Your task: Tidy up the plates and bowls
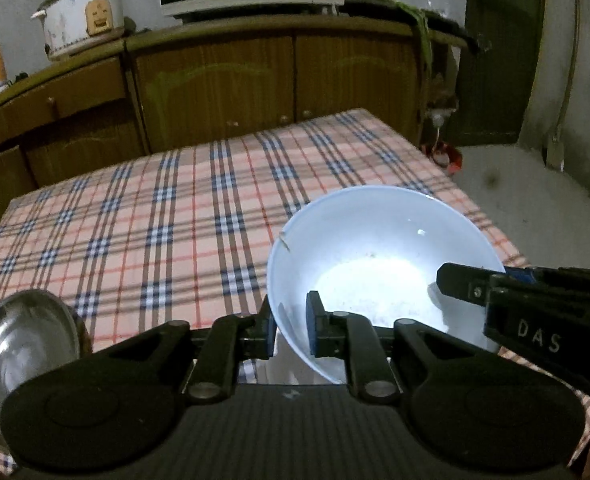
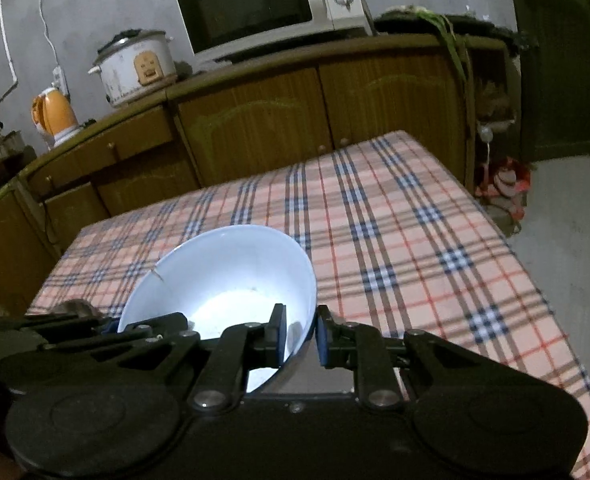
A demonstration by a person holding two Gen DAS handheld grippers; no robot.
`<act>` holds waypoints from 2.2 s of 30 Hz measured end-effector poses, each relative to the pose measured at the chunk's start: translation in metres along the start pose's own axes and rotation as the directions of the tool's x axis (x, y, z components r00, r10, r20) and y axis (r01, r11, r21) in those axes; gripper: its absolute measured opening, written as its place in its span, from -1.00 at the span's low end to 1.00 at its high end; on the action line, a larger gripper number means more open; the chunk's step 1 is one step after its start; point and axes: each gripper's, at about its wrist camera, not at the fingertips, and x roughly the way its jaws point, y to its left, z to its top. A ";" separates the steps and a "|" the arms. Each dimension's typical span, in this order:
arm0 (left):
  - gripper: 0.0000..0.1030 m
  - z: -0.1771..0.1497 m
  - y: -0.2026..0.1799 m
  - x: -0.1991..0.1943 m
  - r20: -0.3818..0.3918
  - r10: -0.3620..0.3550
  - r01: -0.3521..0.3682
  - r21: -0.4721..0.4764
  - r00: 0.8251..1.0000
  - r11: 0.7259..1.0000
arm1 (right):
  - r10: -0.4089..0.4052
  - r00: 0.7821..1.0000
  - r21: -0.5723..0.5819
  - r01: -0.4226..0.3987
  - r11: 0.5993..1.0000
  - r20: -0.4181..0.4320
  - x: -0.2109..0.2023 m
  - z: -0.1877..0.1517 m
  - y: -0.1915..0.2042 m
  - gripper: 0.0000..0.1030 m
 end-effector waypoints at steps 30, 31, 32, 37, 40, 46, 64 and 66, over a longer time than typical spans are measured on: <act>-0.67 -0.038 -0.007 0.030 -0.051 0.016 -0.014 0.039 0.999 0.999 | -0.058 0.997 -0.021 0.057 0.998 -0.057 0.038 -0.044 -0.007 -0.58; -0.66 -0.039 -0.008 0.031 -0.051 0.018 -0.016 0.042 0.999 0.999 | -0.060 0.996 -0.018 0.059 0.998 -0.060 0.039 -0.044 -0.009 -0.59; -0.65 -0.039 -0.009 0.032 -0.046 0.018 -0.016 0.043 0.999 0.999 | -0.057 0.997 -0.013 0.056 0.998 -0.059 0.040 -0.045 -0.010 -0.59; -0.58 -0.039 -0.009 0.033 -0.042 0.015 -0.014 0.038 0.999 0.999 | -0.057 0.997 -0.021 0.056 0.998 -0.052 0.041 -0.045 -0.010 -0.59; -0.55 -0.040 -0.009 0.033 -0.036 0.011 -0.010 0.037 0.999 0.999 | -0.055 0.997 -0.021 0.054 0.998 -0.052 0.041 -0.045 -0.010 -0.58; -0.49 -0.041 -0.006 0.034 -0.031 -0.006 0.006 0.007 1.000 1.000 | -0.044 0.997 -0.022 0.042 0.999 -0.059 0.042 -0.045 -0.010 -0.52; -0.47 -0.038 0.003 0.030 -0.062 -0.066 0.062 -0.066 0.996 0.996 | -0.037 0.987 -0.057 0.028 0.998 -0.157 0.044 -0.031 -0.006 -0.31; -0.47 -0.038 0.002 0.029 -0.063 -0.067 0.063 -0.065 0.996 0.996 | -0.034 0.988 -0.048 0.027 0.998 -0.150 0.041 -0.029 -0.008 -0.23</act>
